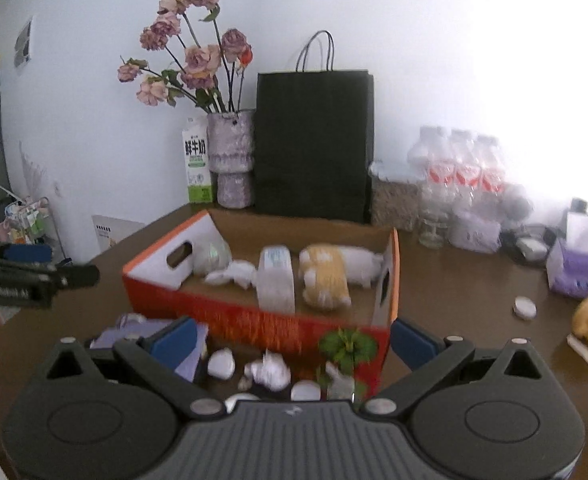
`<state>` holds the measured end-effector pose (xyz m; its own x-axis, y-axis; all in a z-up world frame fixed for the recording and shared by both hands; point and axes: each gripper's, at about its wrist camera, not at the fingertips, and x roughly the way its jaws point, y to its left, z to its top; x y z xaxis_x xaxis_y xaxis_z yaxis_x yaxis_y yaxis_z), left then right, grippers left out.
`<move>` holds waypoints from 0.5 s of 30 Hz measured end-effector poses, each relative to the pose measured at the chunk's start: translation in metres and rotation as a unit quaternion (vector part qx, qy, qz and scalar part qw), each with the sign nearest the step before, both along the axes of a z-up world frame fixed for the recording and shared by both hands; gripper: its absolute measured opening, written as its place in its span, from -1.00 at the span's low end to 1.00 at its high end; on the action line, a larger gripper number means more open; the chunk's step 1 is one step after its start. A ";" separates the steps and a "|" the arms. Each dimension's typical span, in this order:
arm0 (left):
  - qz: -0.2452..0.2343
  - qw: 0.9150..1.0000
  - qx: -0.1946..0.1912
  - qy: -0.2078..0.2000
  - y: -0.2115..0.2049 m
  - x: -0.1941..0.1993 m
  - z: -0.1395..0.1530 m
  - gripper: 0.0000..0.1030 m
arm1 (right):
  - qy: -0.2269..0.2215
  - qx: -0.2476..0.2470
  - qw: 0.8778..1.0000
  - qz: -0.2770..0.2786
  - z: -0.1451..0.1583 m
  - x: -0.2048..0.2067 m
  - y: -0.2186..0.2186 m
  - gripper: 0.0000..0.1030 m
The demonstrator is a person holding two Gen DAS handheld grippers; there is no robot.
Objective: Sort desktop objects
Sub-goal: 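Return both tools to the table and approach the white bottle cap and purple cloth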
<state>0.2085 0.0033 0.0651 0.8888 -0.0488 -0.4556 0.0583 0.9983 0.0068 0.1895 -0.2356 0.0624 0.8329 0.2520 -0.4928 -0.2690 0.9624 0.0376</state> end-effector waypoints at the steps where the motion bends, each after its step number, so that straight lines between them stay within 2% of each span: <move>1: 0.001 1.000 0.002 -0.002 0.000 -0.004 -0.002 1.00 | 0.001 0.002 1.000 -0.002 -0.005 -0.006 -0.001 1.00; 15: 0.017 1.000 -0.011 0.006 -0.008 -0.037 -0.041 1.00 | 0.008 0.017 0.999 -0.035 -0.054 -0.047 -0.006 1.00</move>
<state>0.1718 -0.0046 0.0245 0.8851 -0.0291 -0.4646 0.0242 0.9996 -0.0165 0.1422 -0.2415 0.0083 0.8409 0.2098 -0.4989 -0.1999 0.9770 0.0739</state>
